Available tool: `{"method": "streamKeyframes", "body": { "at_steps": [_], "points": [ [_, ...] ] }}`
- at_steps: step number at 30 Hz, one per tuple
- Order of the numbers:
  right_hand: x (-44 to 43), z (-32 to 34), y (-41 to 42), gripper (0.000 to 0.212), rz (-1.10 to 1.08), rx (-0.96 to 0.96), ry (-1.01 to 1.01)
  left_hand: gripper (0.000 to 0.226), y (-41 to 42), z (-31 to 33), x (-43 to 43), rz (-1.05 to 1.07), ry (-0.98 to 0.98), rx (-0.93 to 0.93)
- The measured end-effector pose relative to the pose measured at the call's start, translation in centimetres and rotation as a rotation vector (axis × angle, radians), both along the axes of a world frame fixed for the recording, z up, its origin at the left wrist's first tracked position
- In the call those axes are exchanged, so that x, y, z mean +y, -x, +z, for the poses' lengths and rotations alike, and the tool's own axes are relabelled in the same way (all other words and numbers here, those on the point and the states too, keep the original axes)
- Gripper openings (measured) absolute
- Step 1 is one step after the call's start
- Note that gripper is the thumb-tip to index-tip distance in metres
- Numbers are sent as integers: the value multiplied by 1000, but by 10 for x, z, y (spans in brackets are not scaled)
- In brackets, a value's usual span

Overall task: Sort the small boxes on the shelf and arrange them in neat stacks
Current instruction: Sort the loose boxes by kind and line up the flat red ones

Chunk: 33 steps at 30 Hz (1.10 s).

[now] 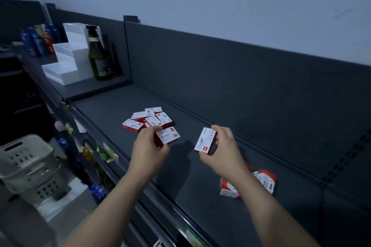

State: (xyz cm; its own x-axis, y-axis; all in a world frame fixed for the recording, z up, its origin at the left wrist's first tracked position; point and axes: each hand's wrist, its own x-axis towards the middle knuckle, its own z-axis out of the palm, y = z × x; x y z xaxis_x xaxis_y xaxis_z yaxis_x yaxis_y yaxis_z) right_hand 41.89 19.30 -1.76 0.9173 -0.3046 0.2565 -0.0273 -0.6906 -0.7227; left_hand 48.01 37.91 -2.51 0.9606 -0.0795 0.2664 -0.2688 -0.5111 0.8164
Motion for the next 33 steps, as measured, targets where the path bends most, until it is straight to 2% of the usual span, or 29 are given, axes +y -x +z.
{"method": "streamKeyframes", "body": {
  "at_steps": [8, 15, 25, 27, 30, 33],
  "points": [
    [44, -7, -79, 61, -2, 18, -60, 45, -91, -1, 37, 24, -2, 2],
    [85, -13, -141, 57, -107, 41, -45, 40, -172, -10, 60, -57, -117, -5],
    [102, -33, -179, 48, -197, 113, -99, 40, -222, -32, 62, -176, -154, 94],
    [103, -37, -182, 53, -189, 131, -105, 39, -226, -36, 62, -190, -173, 113],
    [102, -42, -186, 72, -172, 171, -83, 38, -230, -39, 62, -212, -228, 110],
    [100, -42, -185, 83, -171, 182, -66, 37, -226, -35, 61, -225, -279, 25]
  ]
}}
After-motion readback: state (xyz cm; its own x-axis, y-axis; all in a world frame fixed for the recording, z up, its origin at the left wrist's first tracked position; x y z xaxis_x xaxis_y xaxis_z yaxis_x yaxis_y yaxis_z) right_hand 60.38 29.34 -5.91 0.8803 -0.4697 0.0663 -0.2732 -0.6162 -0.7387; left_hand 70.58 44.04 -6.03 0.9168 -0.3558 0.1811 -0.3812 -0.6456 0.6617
